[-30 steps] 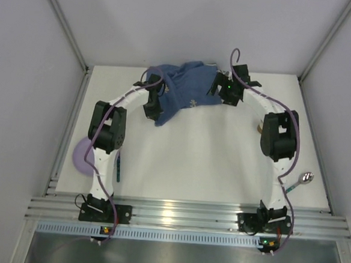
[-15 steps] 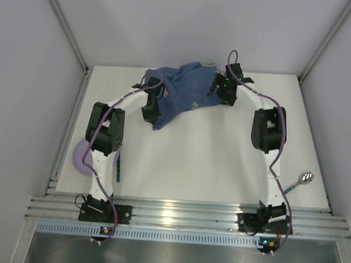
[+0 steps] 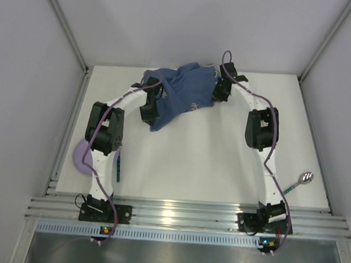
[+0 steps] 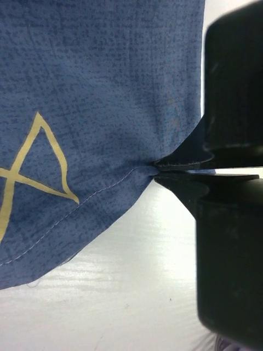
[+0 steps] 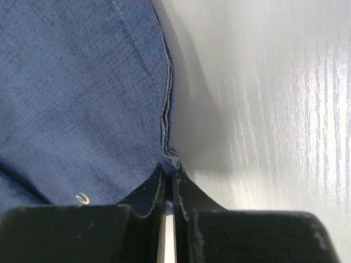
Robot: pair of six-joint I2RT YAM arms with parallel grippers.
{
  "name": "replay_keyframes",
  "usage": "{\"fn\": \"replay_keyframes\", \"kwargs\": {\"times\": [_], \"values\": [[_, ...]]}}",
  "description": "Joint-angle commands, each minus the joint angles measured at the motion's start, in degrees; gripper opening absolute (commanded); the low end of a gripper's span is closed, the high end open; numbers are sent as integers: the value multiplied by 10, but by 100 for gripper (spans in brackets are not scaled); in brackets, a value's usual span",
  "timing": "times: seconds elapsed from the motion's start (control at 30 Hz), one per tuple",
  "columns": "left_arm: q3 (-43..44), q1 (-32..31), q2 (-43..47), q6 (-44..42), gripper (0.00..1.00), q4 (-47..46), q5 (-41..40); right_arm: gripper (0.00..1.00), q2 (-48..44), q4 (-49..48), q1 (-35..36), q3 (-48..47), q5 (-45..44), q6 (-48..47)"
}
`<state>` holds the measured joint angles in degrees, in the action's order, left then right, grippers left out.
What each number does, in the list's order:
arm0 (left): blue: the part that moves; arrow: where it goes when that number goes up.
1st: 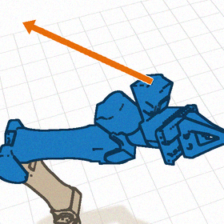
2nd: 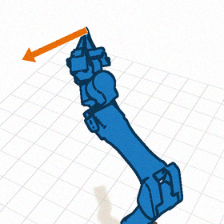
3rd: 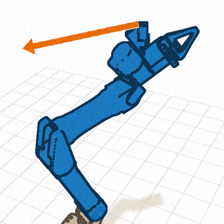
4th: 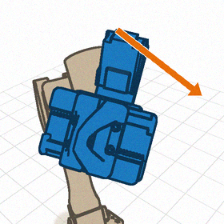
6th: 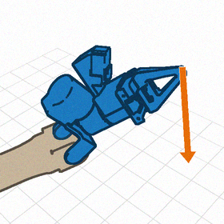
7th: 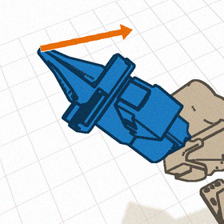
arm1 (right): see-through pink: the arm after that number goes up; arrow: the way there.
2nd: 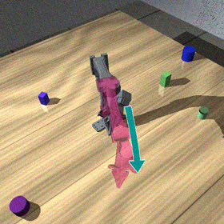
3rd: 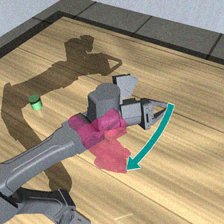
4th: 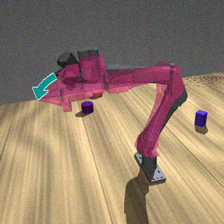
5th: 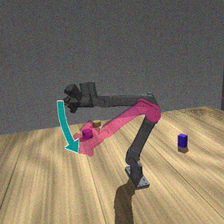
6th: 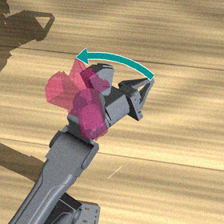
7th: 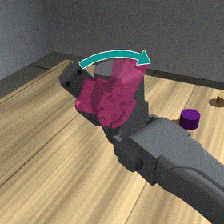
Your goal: Set the dinner table for one person
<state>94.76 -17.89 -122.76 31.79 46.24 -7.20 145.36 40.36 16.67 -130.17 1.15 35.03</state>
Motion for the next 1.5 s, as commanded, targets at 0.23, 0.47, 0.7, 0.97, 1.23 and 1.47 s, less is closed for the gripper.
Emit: {"fn": "replay_keyframes", "kwargs": {"times": [0.23,0.47,0.7,0.97,1.23,1.47], "values": [[-22,39,37,-47,0,82,-57,0,-254,27,7,270,-9,-51],[-118,49,156,-37,0,90,-54,0,-582,34,17,554,-30,-15],[-235,37,254,-29,0,75,-11,0,-693,43,17,732,-32,1],[-324,22,331,-1,3,90,36,33,-715,66,13,781,-54,-10],[-316,15,407,20,98,111,49,100,-717,110,8,686,-73,-42],[-240,15,394,10,98,126,18,100,-671,138,-117,513,-142,-98]]}}
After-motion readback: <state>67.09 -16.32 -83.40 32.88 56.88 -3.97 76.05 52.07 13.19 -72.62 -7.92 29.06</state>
